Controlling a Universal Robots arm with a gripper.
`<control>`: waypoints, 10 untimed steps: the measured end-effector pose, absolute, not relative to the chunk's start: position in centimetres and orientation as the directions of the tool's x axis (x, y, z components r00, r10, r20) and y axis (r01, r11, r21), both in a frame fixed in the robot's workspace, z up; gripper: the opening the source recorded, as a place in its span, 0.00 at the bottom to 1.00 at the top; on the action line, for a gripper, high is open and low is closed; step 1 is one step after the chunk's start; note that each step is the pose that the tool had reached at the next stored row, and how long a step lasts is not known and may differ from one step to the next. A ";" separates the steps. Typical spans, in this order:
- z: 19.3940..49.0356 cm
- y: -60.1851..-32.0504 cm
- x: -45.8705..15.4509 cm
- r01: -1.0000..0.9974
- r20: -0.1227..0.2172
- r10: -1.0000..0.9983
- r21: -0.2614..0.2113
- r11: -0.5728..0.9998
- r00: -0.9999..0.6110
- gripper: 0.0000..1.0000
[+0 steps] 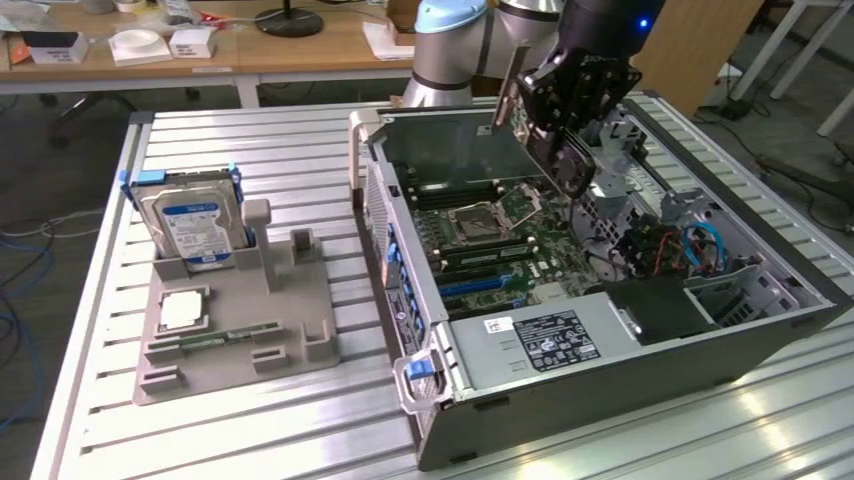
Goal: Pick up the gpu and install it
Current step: 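Insert the gpu into the slot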
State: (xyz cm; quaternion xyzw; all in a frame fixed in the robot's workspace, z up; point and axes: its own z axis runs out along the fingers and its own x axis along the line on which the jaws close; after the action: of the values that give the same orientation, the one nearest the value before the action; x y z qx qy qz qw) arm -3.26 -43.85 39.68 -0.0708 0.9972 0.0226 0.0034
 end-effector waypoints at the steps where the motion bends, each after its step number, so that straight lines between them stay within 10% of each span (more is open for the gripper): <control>1: 39.7 -43.8 -3.3 -0.154 -0.010 -0.154 0.045 0.987 -0.988 0.27; 10: 39.6 -43.8 -3.3 -0.261 -0.010 -0.261 0.045 0.964 -0.965 0.27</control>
State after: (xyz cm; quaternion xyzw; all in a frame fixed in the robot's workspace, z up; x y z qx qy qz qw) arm -3.25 -43.85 39.58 -0.1318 0.9910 0.0228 0.0021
